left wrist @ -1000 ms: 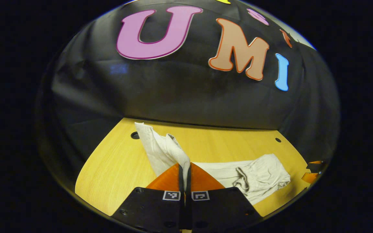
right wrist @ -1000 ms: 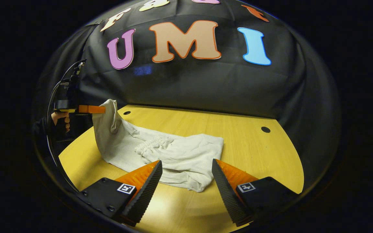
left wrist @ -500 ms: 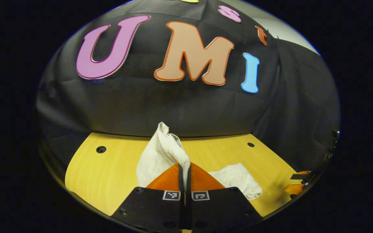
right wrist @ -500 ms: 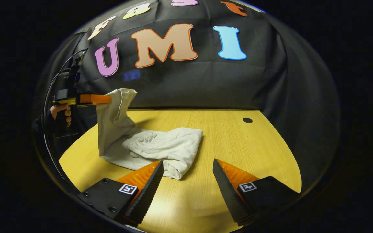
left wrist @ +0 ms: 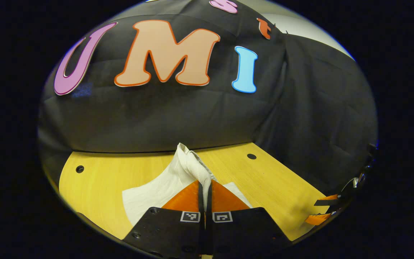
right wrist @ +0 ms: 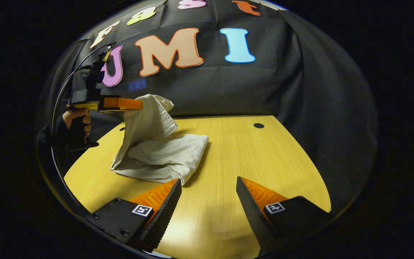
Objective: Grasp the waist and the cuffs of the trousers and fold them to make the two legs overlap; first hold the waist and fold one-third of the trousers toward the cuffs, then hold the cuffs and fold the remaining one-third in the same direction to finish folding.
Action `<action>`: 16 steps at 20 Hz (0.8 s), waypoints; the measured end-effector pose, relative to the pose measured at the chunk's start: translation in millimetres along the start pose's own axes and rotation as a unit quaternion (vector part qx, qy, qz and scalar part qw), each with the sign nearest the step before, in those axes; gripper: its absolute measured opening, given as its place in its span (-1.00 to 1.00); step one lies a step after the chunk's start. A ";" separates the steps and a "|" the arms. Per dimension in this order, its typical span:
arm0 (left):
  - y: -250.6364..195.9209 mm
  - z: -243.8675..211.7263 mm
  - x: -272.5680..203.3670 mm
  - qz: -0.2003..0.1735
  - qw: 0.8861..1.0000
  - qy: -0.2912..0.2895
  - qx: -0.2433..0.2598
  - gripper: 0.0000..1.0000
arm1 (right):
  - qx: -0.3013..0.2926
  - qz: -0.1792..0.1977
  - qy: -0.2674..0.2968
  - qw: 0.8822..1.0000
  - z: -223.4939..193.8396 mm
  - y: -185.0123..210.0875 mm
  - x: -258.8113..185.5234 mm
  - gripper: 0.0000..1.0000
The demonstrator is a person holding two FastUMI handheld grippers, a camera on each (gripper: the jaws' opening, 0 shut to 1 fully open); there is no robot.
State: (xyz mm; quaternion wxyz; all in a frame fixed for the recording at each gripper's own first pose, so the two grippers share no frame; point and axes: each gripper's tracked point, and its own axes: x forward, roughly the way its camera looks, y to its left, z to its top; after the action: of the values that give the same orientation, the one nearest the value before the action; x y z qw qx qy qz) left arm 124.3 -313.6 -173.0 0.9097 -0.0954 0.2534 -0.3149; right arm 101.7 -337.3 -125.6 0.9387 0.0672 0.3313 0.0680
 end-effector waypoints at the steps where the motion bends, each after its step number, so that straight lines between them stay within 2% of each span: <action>1: -7.3 -8.3 6.3 -0.003 1.000 0.009 0.005 -1.00 | 0.003 -0.002 0.001 1.000 -1.6 -3.8 -1.3 0.90; 2: -14.2 -19.0 10.5 -0.006 1.000 0.019 0.012 -1.00 | 0.005 -0.005 0.001 1.000 -3.6 -7.1 -3.6 0.96; 6: -42.6 -75.4 25.9 -0.019 0.997 0.071 0.039 -1.00 | 0.012 -0.002 0.003 1.000 -9.5 -13.1 -5.6 0.95; 8: -51.6 -104.8 22.4 -0.014 0.994 0.098 0.037 -1.00 | 0.010 0.005 0.005 1.000 -12.3 -14.1 -5.5 0.96; 12: -63.4 -127.2 20.9 -0.002 0.994 0.103 0.033 -0.94 | 0.001 0.031 0.009 0.999 -12.4 -14.4 -2.4 0.96; 14: -68.3 -125.7 11.9 -0.003 0.996 0.090 0.024 -0.72 | -0.005 0.043 0.009 0.999 -6.3 -11.4 0.8 0.95; 16: -67.9 -108.9 -0.9 0.005 0.998 0.064 0.026 0.13 | -0.013 0.054 -0.005 0.998 7.9 -5.6 -3.4 0.89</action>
State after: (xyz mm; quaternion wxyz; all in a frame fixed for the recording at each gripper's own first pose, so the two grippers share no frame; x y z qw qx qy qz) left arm 31.3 -367.8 -243.0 0.8955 -0.0500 0.3030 -0.3220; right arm 104.5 -344.0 -118.4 0.9362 0.0732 0.3212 0.1222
